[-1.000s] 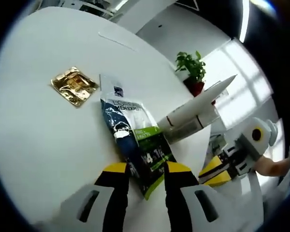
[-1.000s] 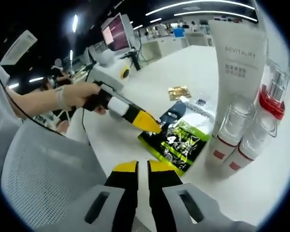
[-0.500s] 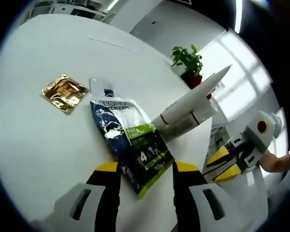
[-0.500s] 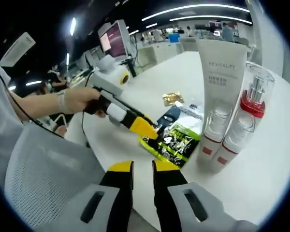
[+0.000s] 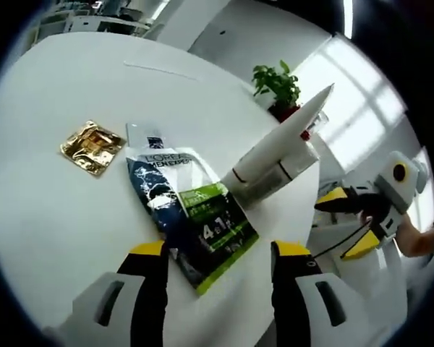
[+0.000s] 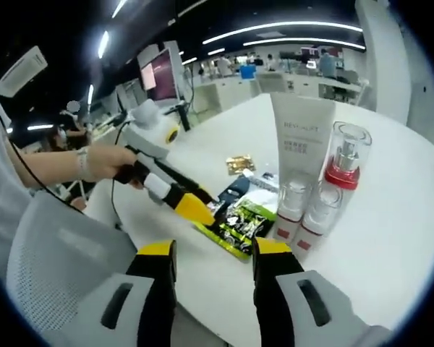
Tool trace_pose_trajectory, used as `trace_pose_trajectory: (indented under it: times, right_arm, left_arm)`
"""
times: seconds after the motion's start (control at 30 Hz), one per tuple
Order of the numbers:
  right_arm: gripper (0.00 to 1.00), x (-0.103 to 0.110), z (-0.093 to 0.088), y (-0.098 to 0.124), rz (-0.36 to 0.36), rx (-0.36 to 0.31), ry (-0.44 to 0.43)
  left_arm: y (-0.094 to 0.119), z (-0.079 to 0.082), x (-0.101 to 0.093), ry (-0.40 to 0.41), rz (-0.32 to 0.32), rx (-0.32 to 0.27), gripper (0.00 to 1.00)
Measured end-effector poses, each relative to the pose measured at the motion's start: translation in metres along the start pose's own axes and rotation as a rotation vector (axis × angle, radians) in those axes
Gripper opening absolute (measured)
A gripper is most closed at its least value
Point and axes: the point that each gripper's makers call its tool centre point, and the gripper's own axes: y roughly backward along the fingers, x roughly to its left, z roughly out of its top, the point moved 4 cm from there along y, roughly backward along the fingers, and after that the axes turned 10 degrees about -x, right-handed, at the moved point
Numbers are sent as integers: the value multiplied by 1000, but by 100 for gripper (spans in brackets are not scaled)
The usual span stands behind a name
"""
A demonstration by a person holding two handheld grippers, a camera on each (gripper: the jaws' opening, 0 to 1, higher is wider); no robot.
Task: Arrange the skincare products in the storage area until every visible bottle or jar stands upright without overlapping.
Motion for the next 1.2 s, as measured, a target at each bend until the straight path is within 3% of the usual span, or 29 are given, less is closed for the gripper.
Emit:
trace_pose_trajectory:
  times: [0.23, 0.37, 0.73, 0.93, 1.03, 1.2]
  right_arm:
    - [67, -10, 5, 9, -60, -28, 8]
    - [74, -17, 12, 13, -107, -55, 43]
    - [99, -19, 17, 17, -134, -49, 71]
    - [99, -16, 20, 17, -123, -45, 91]
    - [100, -16, 22, 18, -126, -54, 97]
    - [100, -14, 23, 18, -124, -60, 94]
  left_arm:
    - [1, 0, 4, -6, 10, 2, 51]
    - [6, 3, 3, -9, 13, -11, 51]
    - [27, 13, -9, -67, 16, -71, 56]
    - [40, 21, -19, -127, 19, -105, 60]
    - [48, 25, -27, -177, -1, -119, 67]
    - [58, 29, -34, -318, 0, -93, 76]
